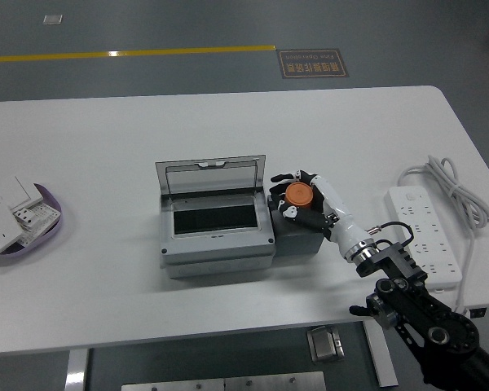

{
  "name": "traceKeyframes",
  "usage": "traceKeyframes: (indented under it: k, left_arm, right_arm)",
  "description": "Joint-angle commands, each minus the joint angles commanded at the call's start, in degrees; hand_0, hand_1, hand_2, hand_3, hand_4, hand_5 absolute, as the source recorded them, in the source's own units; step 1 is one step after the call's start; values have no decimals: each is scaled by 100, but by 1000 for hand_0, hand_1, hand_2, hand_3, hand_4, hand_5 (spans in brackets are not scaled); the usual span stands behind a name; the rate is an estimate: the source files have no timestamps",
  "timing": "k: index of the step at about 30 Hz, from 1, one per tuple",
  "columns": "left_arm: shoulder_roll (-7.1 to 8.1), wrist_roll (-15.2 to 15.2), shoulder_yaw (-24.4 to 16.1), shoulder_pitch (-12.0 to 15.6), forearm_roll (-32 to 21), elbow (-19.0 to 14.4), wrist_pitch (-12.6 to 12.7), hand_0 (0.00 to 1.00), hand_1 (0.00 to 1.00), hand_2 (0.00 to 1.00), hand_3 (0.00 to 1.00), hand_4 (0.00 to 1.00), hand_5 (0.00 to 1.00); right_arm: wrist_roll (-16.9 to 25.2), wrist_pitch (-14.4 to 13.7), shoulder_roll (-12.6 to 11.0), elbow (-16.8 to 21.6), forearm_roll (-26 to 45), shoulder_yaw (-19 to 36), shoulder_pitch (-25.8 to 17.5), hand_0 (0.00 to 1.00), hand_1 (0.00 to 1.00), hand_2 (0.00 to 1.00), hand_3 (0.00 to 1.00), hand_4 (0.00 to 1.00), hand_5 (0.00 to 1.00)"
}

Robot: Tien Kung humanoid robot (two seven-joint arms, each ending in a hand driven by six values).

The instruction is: Pick up the cylinder from the cube,place it in the box,flap close box

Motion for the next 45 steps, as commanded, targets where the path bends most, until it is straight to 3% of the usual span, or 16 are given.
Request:
traceKeyframes:
  k: [5, 6, 11, 12, 17, 18, 29, 30, 33, 35, 36, 41, 45]
  left_arm:
    - [2, -9, -10, -1, 11, 0, 5, 630, 637, 606, 671, 719, 237]
    - [3, -12, -13, -1, 14, 0, 6, 630, 635, 605, 670, 720, 238]
    - [6, -42, -17, -1, 22, 0, 20, 630, 635, 605, 670, 720, 238]
    - [7, -51, -20, -1, 26, 0, 24, 630, 635, 605, 670, 720, 240]
    - [8, -107, -43, -5, 47, 0, 57, 630, 635, 605, 670, 720, 240]
    - [8, -141, -49, -6, 50, 0, 75, 629, 634, 604, 669, 720, 240]
    - [8, -276, -66, 0, 39, 0, 141, 629, 633, 603, 668, 720, 243]
    - [8, -274, -66, 2, 41, 0, 140, 622, 627, 599, 670, 720, 242]
    - [6, -269, -66, 6, 44, 0, 138, 622, 627, 599, 670, 720, 242]
    - [5, -265, -65, 8, 45, 0, 135, 622, 627, 599, 670, 720, 242]
    - [5, -262, -63, 9, 45, 0, 134, 621, 626, 598, 668, 718, 243]
    - [14, -239, -57, 22, 48, 0, 127, 621, 626, 598, 668, 718, 243]
    - [23, -199, -97, 37, 112, -7, 112, 621, 626, 598, 666, 718, 243]
  right_arm:
    - [-23, 23, 4, 9, 4, 7, 6, 581, 599, 557, 611, 546, 5]
    - [-32, 35, 4, 11, 5, 8, 8, 652, 583, 519, 556, 361, 2]
    - [-59, 77, 3, 13, 10, 2, 8, 652, 583, 519, 556, 361, 2]
    - [-61, 82, 3, 12, 12, -1, 7, 580, 529, 481, 468, 78, 2]
    - [-54, 112, 4, 2, 27, -13, 10, 580, 529, 481, 468, 78, 2]
    - [-50, 126, 5, 0, 30, -14, 11, 529, 504, 478, 426, 26, 2]
    - [153, 115, 25, 93, 8, 92, 6, 519, 501, 471, 405, 26, 2]
    - [168, 119, 28, 114, -3, 118, 7, 528, 510, 516, 436, 66, 2]
    - [182, 109, 29, 225, -56, 188, 4, 528, 510, 516, 436, 66, 2]
    - [157, 48, 19, 389, -139, 203, -10, 528, 510, 516, 436, 66, 2]
    - [126, -13, 11, 502, -210, 193, -20, 588, 542, 545, 477, 123, 2]
    - [-87, -275, -10, 1107, -664, -76, 7, 588, 542, 545, 477, 123, 2]
    - [-393, -360, 196, 1473, -1193, -299, 243, 580, 547, 543, 482, 138, 2]
